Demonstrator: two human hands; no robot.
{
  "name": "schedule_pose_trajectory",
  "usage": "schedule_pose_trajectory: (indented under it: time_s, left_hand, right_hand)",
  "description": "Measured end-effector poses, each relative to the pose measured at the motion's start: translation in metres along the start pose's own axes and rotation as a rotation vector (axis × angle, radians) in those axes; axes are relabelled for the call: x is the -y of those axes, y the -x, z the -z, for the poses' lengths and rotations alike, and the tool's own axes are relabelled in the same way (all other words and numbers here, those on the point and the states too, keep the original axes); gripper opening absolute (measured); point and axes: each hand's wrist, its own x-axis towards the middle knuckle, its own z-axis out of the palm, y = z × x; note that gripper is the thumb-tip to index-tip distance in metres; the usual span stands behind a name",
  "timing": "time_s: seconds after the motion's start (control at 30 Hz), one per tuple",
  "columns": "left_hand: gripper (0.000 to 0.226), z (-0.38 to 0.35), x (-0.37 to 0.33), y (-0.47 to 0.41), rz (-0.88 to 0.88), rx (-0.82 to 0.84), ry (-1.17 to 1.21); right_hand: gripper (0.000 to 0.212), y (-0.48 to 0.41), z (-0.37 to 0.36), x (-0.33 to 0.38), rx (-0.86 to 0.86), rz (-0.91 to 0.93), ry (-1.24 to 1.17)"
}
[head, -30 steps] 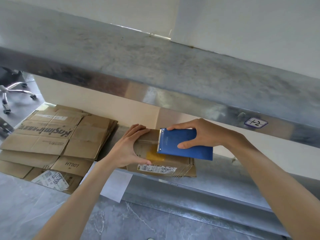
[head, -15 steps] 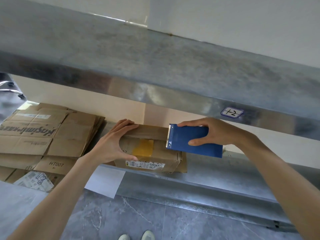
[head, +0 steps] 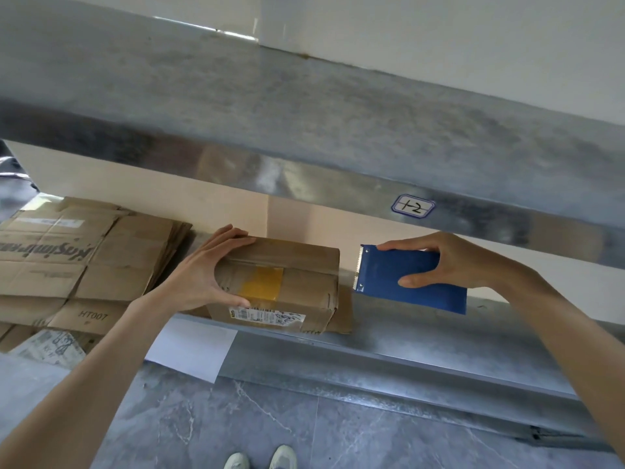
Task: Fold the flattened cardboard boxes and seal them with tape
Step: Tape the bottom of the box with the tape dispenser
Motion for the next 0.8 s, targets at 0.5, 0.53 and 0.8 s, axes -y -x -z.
schedule_pose_trajectory:
  time_s: [0.5, 0.53, 0.8]
  left_hand:
    - [0.105, 0.0, 0.0, -0.002, 0.006, 0.024, 0.023]
    - [0.106, -0.001, 0.0, -0.002, 0.006, 0.025, 0.024]
    - [0.109, -0.001, -0.005, -0.002, 0.024, 0.018, 0.024]
  right_hand:
    - [0.054, -0.015, -0.012, -0.006, -0.064, -0.004, 0.141]
    - [0.053, -0.017, -0.013, -0.005, -0.068, -0.005, 0.154]
    - [0.057, -0.036, -0.027, 0.026, -0.102, -0.026, 0.339]
